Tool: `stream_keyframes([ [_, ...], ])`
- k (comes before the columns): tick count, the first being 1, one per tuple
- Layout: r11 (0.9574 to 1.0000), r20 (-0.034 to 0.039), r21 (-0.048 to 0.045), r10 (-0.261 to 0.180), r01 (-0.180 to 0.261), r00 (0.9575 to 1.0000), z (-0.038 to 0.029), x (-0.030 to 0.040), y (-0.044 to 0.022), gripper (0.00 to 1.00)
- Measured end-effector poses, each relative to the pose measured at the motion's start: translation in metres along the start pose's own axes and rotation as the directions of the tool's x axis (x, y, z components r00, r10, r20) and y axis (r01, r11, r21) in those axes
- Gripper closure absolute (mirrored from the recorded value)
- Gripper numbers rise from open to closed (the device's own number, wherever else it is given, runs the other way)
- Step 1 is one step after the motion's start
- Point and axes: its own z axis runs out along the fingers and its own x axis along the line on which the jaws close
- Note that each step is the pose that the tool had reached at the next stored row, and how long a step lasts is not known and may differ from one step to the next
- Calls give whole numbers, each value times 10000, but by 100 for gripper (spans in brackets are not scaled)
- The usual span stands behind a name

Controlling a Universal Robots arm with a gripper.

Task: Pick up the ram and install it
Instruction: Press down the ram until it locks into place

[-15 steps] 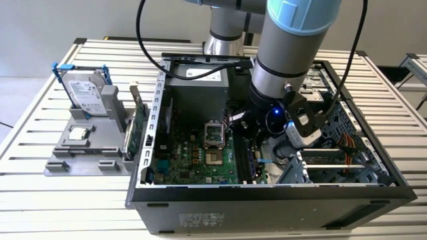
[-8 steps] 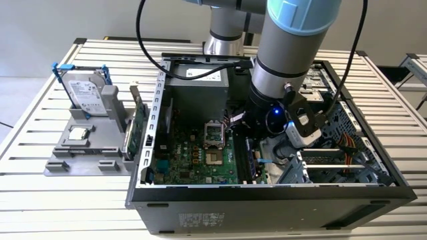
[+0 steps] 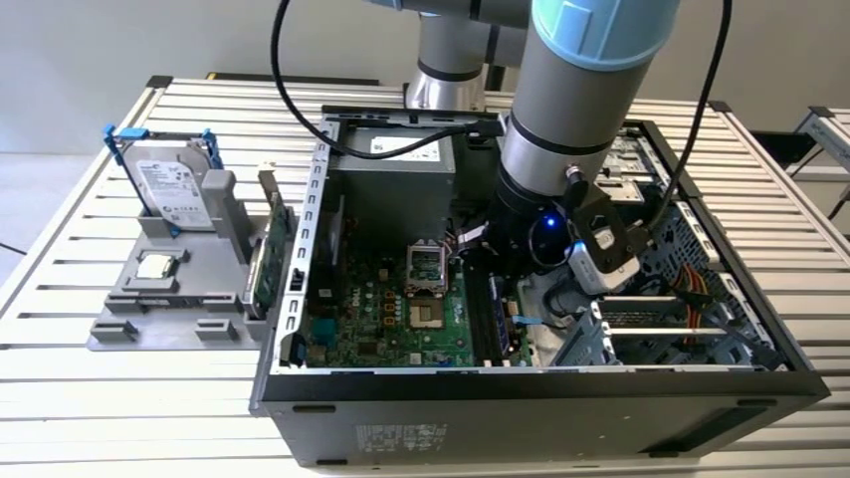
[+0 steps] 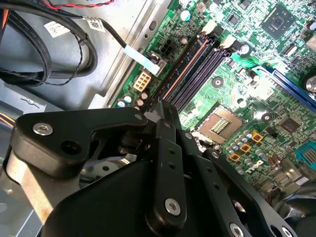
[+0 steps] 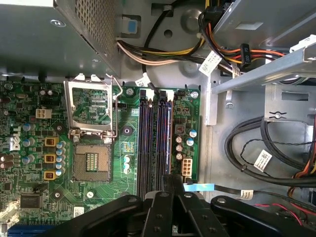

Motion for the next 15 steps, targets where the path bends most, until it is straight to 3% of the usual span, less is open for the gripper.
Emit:
stream_keyframes([
  [5,10000,0,-1,-26,26,10000,0,0,0,100],
  [9,9988,-15,-19,-483,483,9988,-1,1,0,100],
  [12,9947,-31,-44,-1032,1032,9947,0,1,0,100],
  [15,9877,-46,-68,-1562,1561,9877,0,0,0,100],
])
